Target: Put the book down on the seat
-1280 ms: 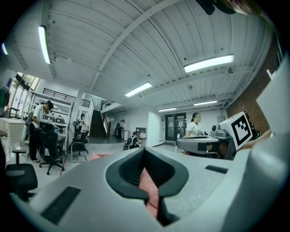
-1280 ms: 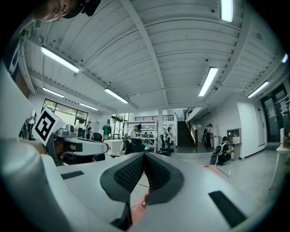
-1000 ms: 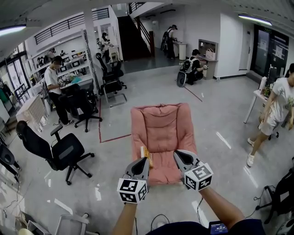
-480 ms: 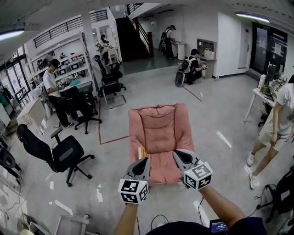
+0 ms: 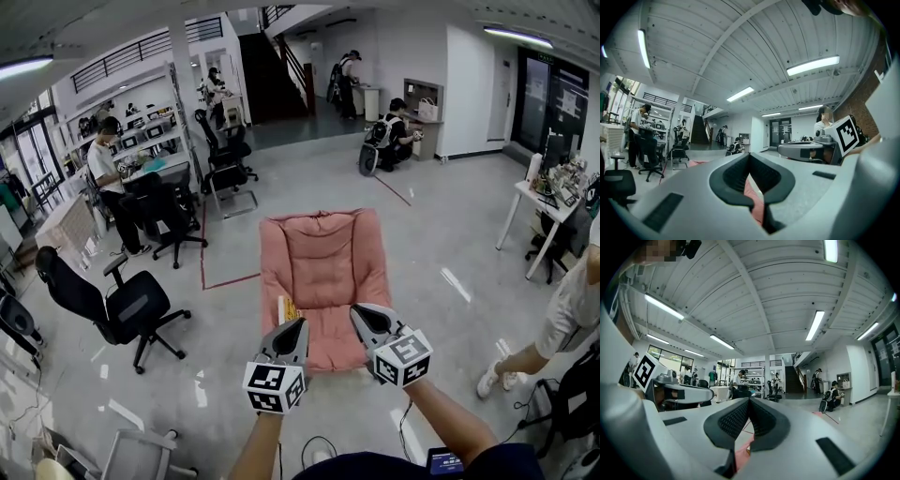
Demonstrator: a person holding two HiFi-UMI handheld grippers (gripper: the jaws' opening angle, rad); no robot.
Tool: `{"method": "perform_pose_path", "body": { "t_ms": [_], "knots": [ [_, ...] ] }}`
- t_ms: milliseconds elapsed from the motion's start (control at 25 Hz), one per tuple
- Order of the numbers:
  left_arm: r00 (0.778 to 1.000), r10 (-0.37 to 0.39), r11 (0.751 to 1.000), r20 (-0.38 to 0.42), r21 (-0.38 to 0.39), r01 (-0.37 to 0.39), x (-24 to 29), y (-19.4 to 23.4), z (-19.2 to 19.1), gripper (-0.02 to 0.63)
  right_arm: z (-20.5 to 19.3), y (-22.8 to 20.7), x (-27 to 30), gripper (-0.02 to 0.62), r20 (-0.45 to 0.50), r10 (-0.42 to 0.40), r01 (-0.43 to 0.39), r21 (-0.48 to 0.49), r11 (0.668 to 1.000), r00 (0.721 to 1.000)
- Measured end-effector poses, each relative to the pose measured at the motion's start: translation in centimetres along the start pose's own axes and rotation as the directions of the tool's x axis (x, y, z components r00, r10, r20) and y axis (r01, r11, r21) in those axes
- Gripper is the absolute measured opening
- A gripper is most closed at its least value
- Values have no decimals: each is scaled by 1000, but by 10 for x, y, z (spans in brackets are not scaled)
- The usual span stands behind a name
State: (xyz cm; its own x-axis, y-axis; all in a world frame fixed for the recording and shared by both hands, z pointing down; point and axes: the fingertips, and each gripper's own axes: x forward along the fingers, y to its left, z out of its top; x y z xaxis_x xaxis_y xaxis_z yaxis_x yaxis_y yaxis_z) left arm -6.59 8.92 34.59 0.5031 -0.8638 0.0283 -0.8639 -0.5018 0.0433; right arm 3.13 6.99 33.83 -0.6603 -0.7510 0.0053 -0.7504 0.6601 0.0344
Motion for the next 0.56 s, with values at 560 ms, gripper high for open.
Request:
{"method": "perform_pose_path", "body": {
  "t_ms": [560],
  "knots": [
    [999,-6,1000,-34,4,7,-7,-23,-9,5,-4,-1,-19,18,-10,-7,7,23,1000,1000]
  ]
}}
